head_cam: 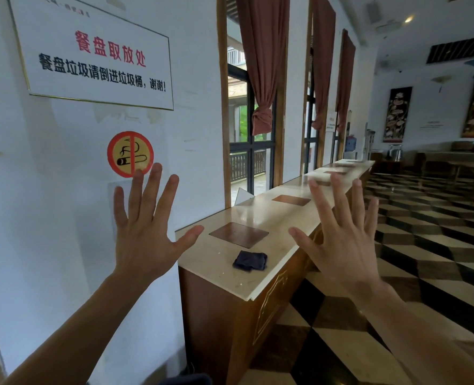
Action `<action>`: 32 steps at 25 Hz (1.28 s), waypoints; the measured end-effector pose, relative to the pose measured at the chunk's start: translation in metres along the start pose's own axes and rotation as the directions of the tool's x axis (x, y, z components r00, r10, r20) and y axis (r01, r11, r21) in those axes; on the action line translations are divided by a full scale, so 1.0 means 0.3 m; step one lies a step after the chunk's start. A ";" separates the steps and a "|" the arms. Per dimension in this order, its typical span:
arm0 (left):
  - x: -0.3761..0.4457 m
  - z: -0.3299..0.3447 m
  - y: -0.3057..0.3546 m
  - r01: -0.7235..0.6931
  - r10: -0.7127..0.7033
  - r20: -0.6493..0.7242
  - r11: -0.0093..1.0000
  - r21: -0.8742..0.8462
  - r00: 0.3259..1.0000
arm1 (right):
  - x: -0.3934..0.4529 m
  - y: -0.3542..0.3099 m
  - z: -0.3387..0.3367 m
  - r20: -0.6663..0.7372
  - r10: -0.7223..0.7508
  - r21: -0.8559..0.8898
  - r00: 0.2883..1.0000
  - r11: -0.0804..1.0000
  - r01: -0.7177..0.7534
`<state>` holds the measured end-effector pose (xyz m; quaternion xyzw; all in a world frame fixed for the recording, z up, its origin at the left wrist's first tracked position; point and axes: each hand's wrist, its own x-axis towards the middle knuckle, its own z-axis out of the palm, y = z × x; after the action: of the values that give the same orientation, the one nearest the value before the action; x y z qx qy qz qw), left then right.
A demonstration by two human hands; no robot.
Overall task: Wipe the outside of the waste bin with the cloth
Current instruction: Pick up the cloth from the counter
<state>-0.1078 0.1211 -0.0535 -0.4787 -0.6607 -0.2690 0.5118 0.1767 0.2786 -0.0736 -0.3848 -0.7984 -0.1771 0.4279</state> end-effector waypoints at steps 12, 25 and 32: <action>0.088 0.751 -0.117 -0.011 0.027 0.122 0.991 -0.132 0.992 | 0.248 0.010 0.608 0.131 0.094 -0.049 0.987 0.995 -0.089; 0.179 1.741 0.050 0.065 -0.020 0.286 0.987 -0.148 0.958 | 0.598 0.380 1.464 0.314 0.125 0.031 0.941 0.989 -0.142; 0.091 2.093 0.092 0.120 -0.021 0.451 0.974 -0.191 0.892 | 0.650 0.463 1.846 0.421 0.145 0.047 0.895 0.982 -0.182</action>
<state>-0.3463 0.6727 -0.2399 -0.5555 -0.7445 -0.2400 0.2818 -0.0857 0.7969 -0.2366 -0.4608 -0.8428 -0.0204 0.2775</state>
